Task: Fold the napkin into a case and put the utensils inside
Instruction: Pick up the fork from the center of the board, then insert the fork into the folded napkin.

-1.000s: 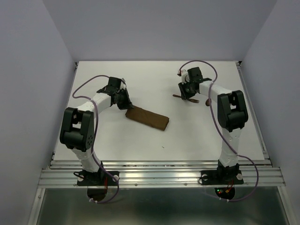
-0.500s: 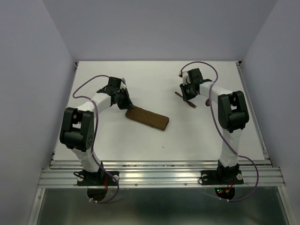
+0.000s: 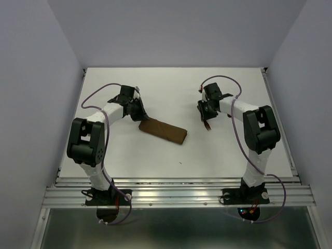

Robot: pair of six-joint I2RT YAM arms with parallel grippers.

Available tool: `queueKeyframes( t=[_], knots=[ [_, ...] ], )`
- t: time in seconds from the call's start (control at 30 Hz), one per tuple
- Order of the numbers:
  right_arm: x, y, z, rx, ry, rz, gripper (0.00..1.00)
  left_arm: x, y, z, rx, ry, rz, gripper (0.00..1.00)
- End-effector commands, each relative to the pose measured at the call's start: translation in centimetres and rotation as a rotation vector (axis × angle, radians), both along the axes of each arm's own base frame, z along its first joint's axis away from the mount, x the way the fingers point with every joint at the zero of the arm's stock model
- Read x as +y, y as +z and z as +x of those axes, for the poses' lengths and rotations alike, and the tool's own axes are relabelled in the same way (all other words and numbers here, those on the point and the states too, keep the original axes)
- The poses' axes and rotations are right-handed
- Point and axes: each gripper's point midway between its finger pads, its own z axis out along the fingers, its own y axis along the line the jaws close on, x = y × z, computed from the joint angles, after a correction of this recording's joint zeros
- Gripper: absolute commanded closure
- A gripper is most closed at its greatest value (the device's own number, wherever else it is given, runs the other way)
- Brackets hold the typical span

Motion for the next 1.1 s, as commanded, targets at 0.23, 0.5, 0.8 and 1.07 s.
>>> queueKeyframes(
  t=[0.23,0.5,0.8,1.07],
  knots=[
    [-0.4,-0.3,-1.0,-0.020,-0.106,-0.087,0.76,-0.6,1.1,1.1,-0.031,-0.013,-0.012,1.00],
    [0.7,2.1,0.0,-0.099,-0.034,-0.084,0.99,0.0,0.9,0.8,-0.022,-0.001,0.016,1.00],
    [4.5,7.4,-1.7,-0.244,0.182,-0.073,0.99,1.9,0.2,1.1,-0.001,0.044,0.056,1.00],
    [9.9,8.1,-5.1,-0.263,0.489,-0.159,0.99,3.2,-0.3,1.4,0.015,0.092,0.074,1.00]
  ],
)
